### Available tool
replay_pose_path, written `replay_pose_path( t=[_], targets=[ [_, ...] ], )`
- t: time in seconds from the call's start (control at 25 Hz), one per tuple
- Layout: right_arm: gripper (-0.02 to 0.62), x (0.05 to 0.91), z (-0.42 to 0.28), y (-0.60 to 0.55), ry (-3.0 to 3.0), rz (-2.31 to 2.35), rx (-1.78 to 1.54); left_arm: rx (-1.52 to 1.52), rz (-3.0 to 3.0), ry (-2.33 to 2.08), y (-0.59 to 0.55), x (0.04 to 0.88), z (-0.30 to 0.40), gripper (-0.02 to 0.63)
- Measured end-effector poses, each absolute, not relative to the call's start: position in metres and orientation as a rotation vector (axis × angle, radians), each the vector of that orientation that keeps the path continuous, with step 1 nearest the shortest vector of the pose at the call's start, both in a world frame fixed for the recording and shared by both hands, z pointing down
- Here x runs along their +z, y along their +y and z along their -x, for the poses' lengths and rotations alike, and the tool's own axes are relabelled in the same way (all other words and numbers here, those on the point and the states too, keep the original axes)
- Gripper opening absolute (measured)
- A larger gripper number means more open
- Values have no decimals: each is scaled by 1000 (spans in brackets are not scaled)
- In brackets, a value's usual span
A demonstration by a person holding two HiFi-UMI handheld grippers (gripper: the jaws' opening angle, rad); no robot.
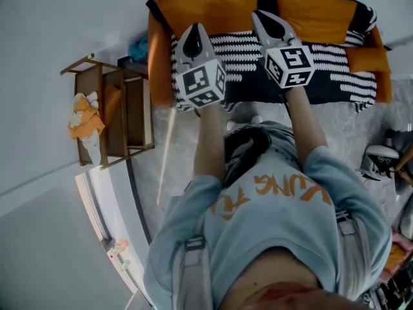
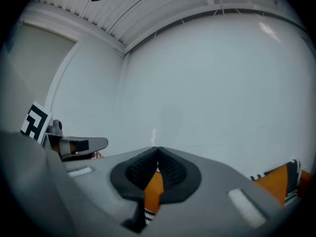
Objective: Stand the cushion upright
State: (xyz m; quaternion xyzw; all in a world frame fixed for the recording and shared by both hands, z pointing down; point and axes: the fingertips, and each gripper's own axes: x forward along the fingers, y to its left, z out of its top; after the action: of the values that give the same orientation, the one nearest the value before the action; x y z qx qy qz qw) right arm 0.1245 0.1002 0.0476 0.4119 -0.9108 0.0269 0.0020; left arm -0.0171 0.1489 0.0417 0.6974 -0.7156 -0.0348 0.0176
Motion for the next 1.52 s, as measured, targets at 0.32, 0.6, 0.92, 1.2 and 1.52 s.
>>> replay_pose_path(
  t=[0.32,0.6,0.92,1.2,1.52],
  targets=[
    [3,46,-128,91,-2862,-1289,83,-105,-2164,-2214,140,43,12,11],
    [3,48,-138,95,-2878,-1281,93,-88,-2158,-2216,145,47,4,11],
    [3,66,-163,103,-2896,-1239,158,20,-2145,-2185,159,67,-25,11],
    [3,103,-187,112,-2849,-1278,167,127,-2054,-2153,206,113,-35,11],
    [3,72,-165,168,-2864,-1200,-89,102,-2070,-2140,280,114,-37,11]
  ],
)
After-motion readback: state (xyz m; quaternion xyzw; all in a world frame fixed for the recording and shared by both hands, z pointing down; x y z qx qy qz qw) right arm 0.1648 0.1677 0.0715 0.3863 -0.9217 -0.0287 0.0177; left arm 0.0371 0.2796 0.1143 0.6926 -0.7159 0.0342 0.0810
